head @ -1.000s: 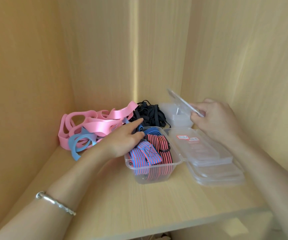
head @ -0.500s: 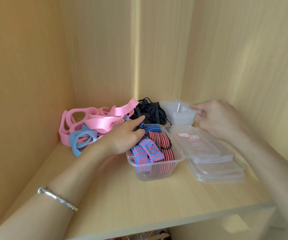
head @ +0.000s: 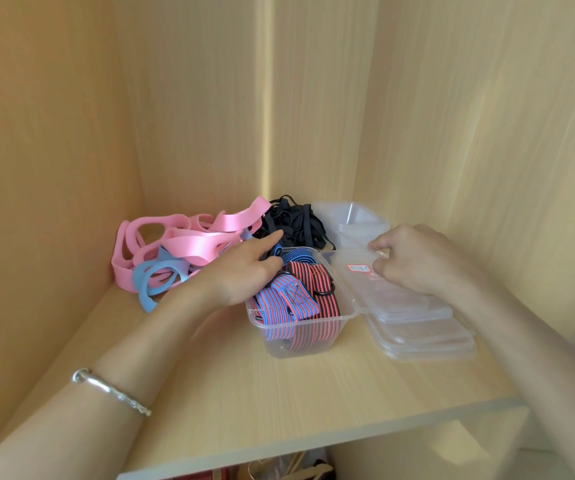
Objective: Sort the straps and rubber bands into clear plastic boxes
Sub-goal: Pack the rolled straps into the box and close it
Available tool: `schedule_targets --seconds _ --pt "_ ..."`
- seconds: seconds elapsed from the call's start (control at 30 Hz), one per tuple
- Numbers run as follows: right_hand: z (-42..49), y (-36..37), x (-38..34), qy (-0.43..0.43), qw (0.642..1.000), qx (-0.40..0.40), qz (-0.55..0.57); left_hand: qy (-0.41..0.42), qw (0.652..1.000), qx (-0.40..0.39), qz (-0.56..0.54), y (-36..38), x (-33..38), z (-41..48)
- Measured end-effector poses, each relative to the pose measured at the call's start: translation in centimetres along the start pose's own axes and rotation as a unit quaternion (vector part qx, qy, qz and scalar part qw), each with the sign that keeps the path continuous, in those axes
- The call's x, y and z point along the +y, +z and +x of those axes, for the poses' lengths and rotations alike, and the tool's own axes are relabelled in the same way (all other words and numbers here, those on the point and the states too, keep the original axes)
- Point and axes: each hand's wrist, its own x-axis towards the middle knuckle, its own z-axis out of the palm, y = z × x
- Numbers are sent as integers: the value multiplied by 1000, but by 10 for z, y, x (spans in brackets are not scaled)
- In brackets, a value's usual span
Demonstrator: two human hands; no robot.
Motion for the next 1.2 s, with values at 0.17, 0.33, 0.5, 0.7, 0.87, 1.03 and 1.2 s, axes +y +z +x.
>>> schedule_targets --seconds 0.17,0.33,0.5,0.7,0.87,1.03,1.2 --pt "-4 14 -5 -19 999 -48 -5 -2 1000 -1 -2 0 -1 1" --pt "-6 21 -7 -37 995 -95 -7 2 1000 -3 1 0 0 0" --pt "-10 26 -10 -30 987 -156 -17 1 1000 -4 -3 0 0 0" --pt "-3 9 0 -12 995 -92 26 3 1000 -2 2 0 2 -1" --pt "0 -7 6 -44 996 -16 70 2 1000 0 5 0 2 -1" --pt "0 -13 12 -57 994 -18 95 3 1000 0 4 0 1 -1" --pt "-1 -11 16 -61 992 -34 109 5 1000 2 5 0 2 -2"
